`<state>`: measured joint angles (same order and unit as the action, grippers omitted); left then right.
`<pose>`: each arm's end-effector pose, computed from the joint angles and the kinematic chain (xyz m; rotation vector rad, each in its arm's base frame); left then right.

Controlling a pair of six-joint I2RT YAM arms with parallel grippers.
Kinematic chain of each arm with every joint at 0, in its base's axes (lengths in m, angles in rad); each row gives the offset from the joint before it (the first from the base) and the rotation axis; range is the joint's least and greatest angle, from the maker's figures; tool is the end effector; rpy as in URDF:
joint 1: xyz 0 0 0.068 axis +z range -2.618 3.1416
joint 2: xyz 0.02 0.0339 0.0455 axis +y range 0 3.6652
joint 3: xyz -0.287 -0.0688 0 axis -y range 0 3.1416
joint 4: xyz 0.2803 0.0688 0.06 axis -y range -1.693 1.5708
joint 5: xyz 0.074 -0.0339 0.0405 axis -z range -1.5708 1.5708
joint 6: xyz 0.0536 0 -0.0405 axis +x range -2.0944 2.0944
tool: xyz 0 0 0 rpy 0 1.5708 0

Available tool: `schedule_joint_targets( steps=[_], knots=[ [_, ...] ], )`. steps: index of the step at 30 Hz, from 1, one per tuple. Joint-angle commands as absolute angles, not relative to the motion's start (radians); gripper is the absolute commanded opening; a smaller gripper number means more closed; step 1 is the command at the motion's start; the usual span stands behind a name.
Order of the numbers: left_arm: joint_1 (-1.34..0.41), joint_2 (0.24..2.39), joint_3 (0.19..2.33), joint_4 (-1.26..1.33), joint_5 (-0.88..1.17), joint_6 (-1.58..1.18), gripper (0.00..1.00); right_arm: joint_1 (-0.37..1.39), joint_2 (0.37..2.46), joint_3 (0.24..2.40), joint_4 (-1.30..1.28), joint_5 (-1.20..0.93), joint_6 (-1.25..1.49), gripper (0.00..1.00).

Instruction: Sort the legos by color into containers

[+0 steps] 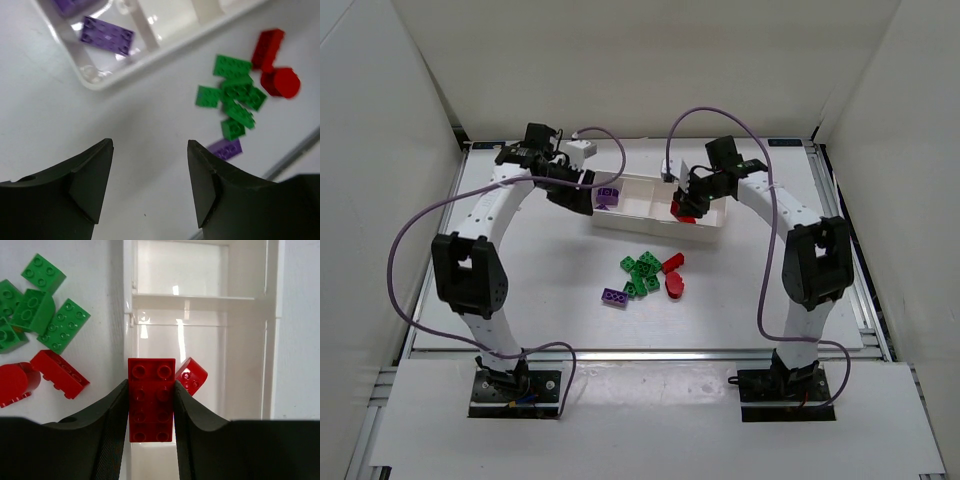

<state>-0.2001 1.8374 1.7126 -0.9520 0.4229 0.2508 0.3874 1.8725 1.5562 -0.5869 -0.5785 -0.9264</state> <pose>0.4263 -0.1089 0.3068 0.7154 2.4923 -0.5390 0.4185 0.2024 0.2640 -1.6053 1.6899 0.4510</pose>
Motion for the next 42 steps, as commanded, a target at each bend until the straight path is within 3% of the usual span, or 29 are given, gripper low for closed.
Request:
schedule_joint_targets(
  steps=[1,2,6,11,20,32,42],
  knots=[
    [-0.199,1.694,1.642,-1.023,0.619,0.388,0.72,0.376,1.893,1.603,-0.578,-0.572,-0.946,0.08],
    [-0.204,1.677,1.603,-1.050,0.646,0.412,0.73,0.376,1.897,1.600,-0.575,-0.569,-0.951,0.10],
    [-0.230,1.629,1.520,-1.132,0.710,0.544,0.73,0.376,1.913,1.571,-0.551,-0.537,-0.951,0.55],
    [-0.297,1.586,1.392,-1.146,0.703,0.658,0.73,0.370,1.934,1.552,-0.511,-0.517,-0.931,0.67],
    [-0.405,1.580,1.237,-1.065,0.667,0.799,0.73,0.339,1.905,1.545,-0.483,-0.492,-0.861,0.71],
    [-0.537,1.572,1.069,-0.830,0.617,0.867,0.73,0.244,1.703,1.500,-0.505,-0.525,-0.687,0.74],
    [-0.597,1.655,1.042,-0.707,0.540,0.900,0.72,0.183,1.602,1.468,-0.551,-0.526,-0.638,0.74]
  ],
)
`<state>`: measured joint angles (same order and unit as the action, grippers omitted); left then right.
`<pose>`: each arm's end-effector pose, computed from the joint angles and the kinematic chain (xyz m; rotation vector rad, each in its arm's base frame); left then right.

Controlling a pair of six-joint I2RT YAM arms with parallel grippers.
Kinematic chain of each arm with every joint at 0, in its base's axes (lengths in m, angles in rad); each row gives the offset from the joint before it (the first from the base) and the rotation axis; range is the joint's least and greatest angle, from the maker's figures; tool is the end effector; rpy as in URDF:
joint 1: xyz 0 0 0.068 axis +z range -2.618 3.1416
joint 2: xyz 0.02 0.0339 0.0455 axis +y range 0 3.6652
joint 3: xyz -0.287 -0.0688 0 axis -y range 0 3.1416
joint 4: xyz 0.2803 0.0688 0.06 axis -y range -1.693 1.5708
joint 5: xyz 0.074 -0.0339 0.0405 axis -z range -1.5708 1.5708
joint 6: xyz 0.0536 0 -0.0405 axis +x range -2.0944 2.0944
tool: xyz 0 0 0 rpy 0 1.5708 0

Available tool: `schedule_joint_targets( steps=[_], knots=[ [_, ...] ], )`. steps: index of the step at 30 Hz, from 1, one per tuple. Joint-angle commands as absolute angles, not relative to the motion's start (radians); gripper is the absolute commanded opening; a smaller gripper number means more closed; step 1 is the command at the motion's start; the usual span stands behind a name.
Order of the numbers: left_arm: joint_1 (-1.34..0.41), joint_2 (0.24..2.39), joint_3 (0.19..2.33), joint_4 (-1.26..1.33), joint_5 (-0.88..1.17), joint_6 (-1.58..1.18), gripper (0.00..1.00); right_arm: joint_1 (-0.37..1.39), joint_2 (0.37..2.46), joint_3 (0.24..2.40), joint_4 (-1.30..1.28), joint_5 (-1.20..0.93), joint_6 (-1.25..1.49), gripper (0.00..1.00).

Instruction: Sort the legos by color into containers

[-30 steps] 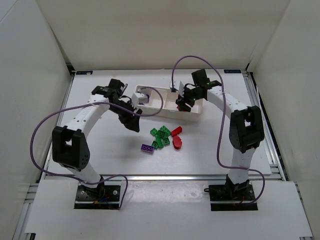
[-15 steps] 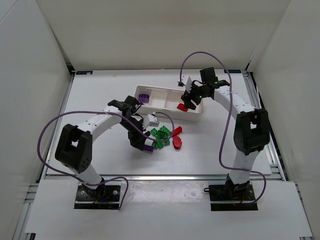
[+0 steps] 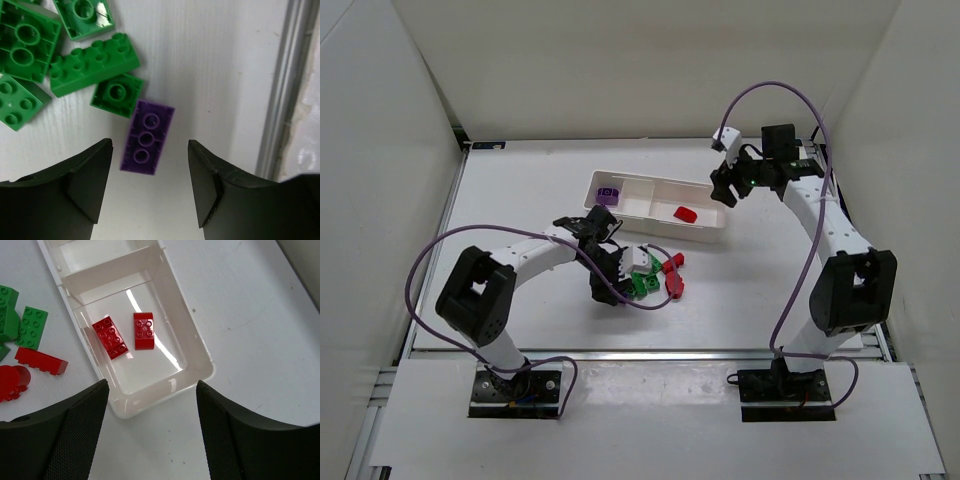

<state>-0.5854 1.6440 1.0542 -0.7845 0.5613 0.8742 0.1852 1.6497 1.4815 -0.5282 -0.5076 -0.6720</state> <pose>0.2598 -0.2065 0.1766 1.9081 2.0148 -0.7519 0.4097 0.1033 0.3343 -1.1389 1.8607 0.3013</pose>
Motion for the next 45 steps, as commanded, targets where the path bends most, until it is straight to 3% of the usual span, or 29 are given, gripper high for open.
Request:
schedule_joint_targets(
  steps=[1,12,15,20,23,30,35,45],
  knots=[
    [-0.600,1.658,1.040,-0.698,0.532,0.900,0.72,0.180,1.597,1.465,-0.563,-0.526,-0.637,0.74],
    [-0.632,1.730,0.996,-0.647,0.486,0.965,0.67,0.164,1.522,1.425,-0.606,-0.517,-0.626,0.74],
    [-0.641,1.732,0.988,-0.643,0.469,0.966,0.58,0.156,1.516,1.414,-0.609,-0.517,-0.638,0.74],
    [-0.641,1.695,0.986,-0.621,0.466,0.931,0.23,0.158,1.505,1.394,-0.615,-0.526,-0.641,0.74],
    [-0.641,1.635,0.983,-0.624,0.471,0.917,0.14,0.158,1.494,1.376,-0.627,-0.548,-0.621,0.73],
    [-0.563,1.473,1.106,-0.762,0.550,0.845,0.11,0.170,1.479,1.342,-0.741,-0.730,-0.594,0.73],
    [-0.482,1.437,1.256,-0.750,0.499,0.717,0.11,0.242,1.508,1.312,-0.802,-0.770,-0.580,0.72],
    [-0.333,1.726,1.619,-0.661,0.321,0.443,0.10,0.436,1.522,1.152,-0.566,-0.445,-0.336,0.74]
  ],
)
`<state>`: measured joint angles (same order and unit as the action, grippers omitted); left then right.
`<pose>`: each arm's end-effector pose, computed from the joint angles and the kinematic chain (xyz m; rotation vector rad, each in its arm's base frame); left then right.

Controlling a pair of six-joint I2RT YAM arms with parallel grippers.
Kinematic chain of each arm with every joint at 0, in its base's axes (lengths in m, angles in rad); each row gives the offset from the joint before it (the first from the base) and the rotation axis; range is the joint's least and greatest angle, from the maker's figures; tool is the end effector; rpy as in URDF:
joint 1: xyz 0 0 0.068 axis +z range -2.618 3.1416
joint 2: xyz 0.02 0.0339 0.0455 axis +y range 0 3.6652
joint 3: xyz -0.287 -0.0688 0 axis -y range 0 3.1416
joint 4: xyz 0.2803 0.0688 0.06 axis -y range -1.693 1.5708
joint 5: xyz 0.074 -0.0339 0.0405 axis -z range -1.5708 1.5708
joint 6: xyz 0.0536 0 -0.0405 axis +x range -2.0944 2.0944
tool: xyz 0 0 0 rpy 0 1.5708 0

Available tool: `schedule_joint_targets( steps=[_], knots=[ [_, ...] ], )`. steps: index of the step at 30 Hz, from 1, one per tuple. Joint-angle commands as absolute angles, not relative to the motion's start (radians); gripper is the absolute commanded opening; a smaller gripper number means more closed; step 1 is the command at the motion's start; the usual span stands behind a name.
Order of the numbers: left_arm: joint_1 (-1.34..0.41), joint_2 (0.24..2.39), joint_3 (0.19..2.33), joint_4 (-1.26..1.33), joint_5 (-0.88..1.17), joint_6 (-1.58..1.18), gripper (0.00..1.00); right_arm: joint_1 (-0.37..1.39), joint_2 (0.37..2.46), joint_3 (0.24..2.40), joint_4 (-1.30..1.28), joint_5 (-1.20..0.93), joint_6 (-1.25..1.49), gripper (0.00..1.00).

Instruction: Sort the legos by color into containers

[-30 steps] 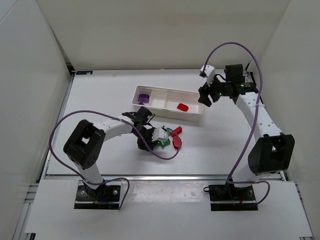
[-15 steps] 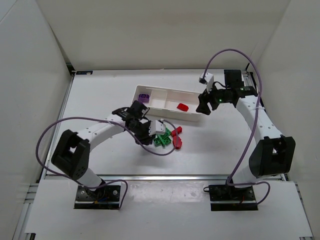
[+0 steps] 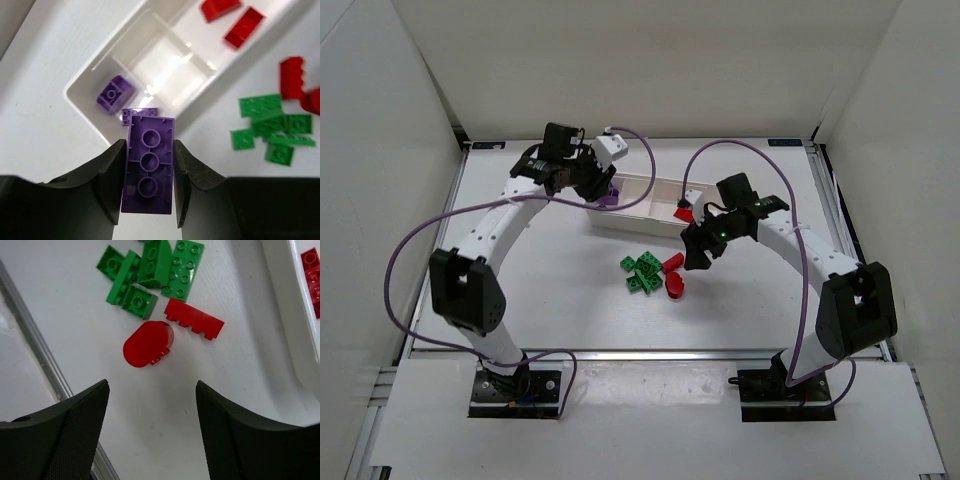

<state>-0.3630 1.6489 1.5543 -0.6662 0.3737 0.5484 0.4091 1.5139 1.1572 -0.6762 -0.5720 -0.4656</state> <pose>0.3827 -0.1663 0.3475 1.1710 1.9688 -0.3392 0.3080 0.1652 0.2561 -1.2434 2.1807 0.7160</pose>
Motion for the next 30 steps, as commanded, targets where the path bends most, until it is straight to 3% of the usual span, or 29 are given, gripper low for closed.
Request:
schedule_joint_targets(
  steps=[1,7,16,19,21,27,30],
  knots=[
    [-0.328,1.752,1.641,-0.661,0.316,0.430,0.11,0.440,1.525,1.146,-0.549,-0.395,-0.309,0.74],
    [-0.298,1.930,1.776,-0.658,0.290,0.315,0.12,0.480,1.540,1.129,-0.494,-0.249,-0.160,0.75],
    [-0.293,2.062,1.878,-0.658,0.282,0.275,0.16,0.512,1.580,1.115,-0.520,-0.264,-0.156,0.75],
    [-0.293,2.078,1.896,-0.658,0.272,0.268,0.32,0.538,1.572,1.105,-0.529,-0.285,-0.198,0.75],
    [-0.293,2.085,1.907,-0.658,0.262,0.265,0.52,0.554,1.565,1.088,-0.526,-0.284,-0.204,0.75],
    [-0.296,2.095,1.922,-0.658,0.213,0.256,0.77,0.603,1.536,1.048,-0.523,-0.282,-0.224,0.75],
    [-0.295,2.086,1.918,-0.647,0.204,0.256,0.81,0.637,1.526,1.031,-0.517,-0.270,-0.207,0.75]
  ],
)
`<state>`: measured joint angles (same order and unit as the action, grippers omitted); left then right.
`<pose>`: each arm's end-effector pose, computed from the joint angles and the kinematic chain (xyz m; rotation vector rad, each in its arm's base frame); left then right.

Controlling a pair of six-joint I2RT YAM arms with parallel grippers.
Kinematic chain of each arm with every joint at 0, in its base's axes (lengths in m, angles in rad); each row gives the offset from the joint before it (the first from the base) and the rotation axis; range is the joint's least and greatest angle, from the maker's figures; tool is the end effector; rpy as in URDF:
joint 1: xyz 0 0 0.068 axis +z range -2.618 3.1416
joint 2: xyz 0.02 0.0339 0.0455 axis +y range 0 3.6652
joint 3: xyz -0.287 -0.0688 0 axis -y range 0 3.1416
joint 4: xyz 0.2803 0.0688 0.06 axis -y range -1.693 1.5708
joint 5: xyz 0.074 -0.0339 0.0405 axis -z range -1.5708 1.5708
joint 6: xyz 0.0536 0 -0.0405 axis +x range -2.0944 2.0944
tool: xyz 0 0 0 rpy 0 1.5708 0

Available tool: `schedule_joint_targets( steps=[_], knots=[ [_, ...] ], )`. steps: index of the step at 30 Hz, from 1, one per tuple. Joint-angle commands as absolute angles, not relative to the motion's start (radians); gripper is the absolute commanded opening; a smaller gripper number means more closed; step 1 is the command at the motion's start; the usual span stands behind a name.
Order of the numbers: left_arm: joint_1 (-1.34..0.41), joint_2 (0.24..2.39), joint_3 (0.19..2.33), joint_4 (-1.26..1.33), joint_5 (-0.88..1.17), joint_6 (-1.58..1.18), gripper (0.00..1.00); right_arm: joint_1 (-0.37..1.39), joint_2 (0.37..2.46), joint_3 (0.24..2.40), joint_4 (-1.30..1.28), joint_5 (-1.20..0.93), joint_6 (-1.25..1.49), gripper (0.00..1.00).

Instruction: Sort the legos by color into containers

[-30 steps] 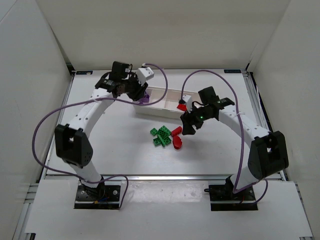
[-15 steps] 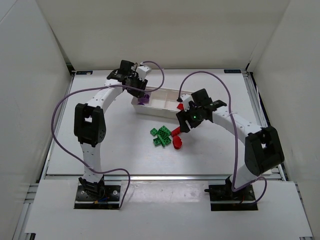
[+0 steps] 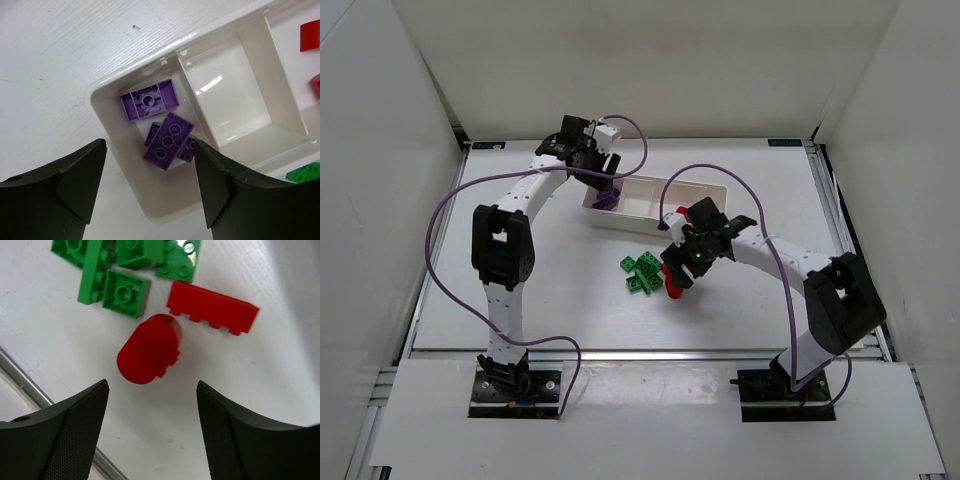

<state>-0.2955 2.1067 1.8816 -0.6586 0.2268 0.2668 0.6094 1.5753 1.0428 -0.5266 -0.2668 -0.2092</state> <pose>0.5066 -0.1668 0.2586 0.7735 2.3196 -0.2908 0.2828 0.2147 0.2003 -1.1406 2.3955 0.4866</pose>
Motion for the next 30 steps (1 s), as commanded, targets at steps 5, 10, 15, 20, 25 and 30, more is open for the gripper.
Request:
schedule_joint_targets(
  steps=[5,10,15,20,25,30],
  knots=[
    [-0.293,2.051,1.882,-0.600,0.179,0.238,0.83,0.667,1.548,1.028,-0.483,-0.250,-0.157,0.74],
    [-0.290,2.022,1.852,-0.577,0.169,0.241,0.85,0.667,1.580,1.049,-0.492,-0.232,-0.107,0.74],
    [-0.278,1.967,1.784,-0.520,0.157,0.241,0.86,0.666,1.627,1.060,-0.492,-0.206,-0.055,0.74],
    [-0.265,1.934,1.729,-0.488,0.140,0.236,0.86,0.664,1.666,1.088,-0.479,-0.206,-0.026,0.75],
    [-0.255,1.904,1.684,-0.471,0.137,0.236,0.87,0.661,1.690,1.095,-0.465,-0.204,-0.003,0.76],
    [-0.253,1.893,1.664,-0.465,0.126,0.241,0.87,0.661,1.712,1.088,-0.440,-0.215,0.034,0.74]
  ],
)
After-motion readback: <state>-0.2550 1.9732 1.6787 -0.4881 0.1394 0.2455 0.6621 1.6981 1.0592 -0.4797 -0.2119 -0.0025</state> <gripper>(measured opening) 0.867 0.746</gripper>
